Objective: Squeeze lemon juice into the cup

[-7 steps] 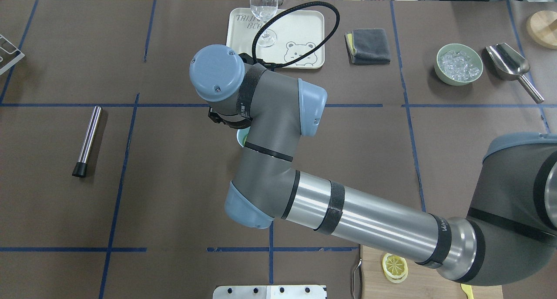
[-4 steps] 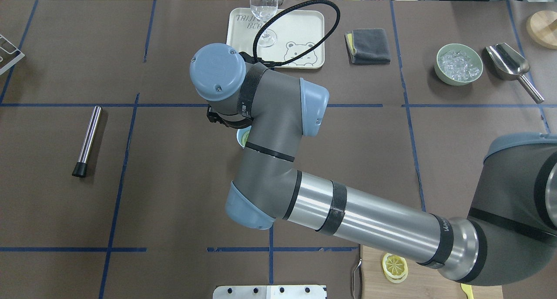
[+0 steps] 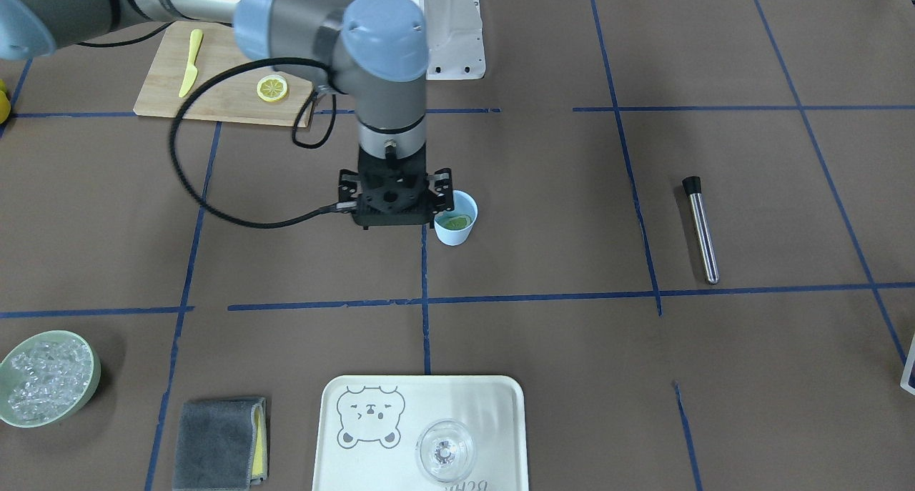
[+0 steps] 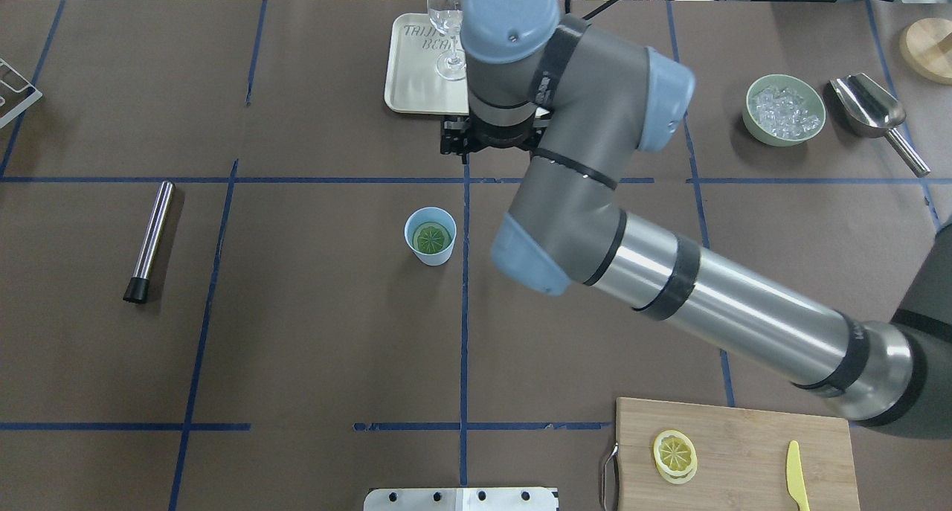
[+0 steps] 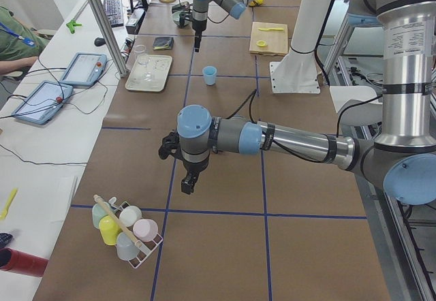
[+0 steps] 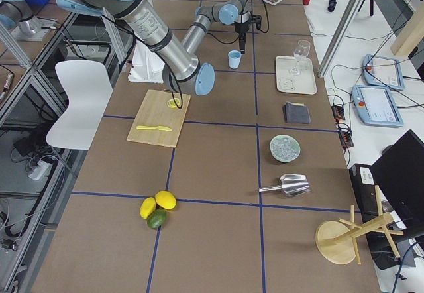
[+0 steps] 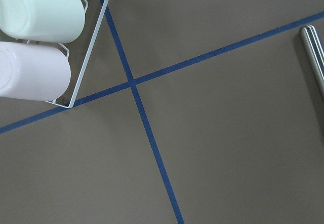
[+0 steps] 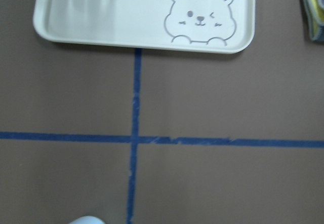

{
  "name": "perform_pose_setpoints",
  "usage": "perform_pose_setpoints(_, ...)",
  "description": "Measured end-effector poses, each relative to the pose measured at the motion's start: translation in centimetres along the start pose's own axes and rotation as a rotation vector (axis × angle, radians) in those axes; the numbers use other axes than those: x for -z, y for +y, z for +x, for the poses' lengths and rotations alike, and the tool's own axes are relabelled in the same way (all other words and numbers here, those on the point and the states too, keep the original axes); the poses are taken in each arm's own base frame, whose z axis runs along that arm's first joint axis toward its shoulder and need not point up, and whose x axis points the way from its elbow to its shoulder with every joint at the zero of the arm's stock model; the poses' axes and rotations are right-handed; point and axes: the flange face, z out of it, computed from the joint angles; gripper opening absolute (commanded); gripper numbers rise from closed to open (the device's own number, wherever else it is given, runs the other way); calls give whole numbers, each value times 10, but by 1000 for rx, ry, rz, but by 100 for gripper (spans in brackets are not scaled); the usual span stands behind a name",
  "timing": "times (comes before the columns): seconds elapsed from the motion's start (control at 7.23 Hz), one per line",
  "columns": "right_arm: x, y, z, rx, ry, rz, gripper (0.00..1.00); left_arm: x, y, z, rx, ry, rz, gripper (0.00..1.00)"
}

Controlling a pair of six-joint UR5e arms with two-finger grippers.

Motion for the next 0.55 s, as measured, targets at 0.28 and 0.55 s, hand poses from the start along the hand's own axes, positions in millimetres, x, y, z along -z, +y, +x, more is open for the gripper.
perform_pose_setpoints(0.28, 19, -45, 137, 142, -11, -31, 100, 18, -33, 11, -46, -10, 45, 100)
perform_pose_setpoints(0.55, 34, -67, 291, 284, 10, -48, 100, 38, -66, 24, -112, -25, 109, 100)
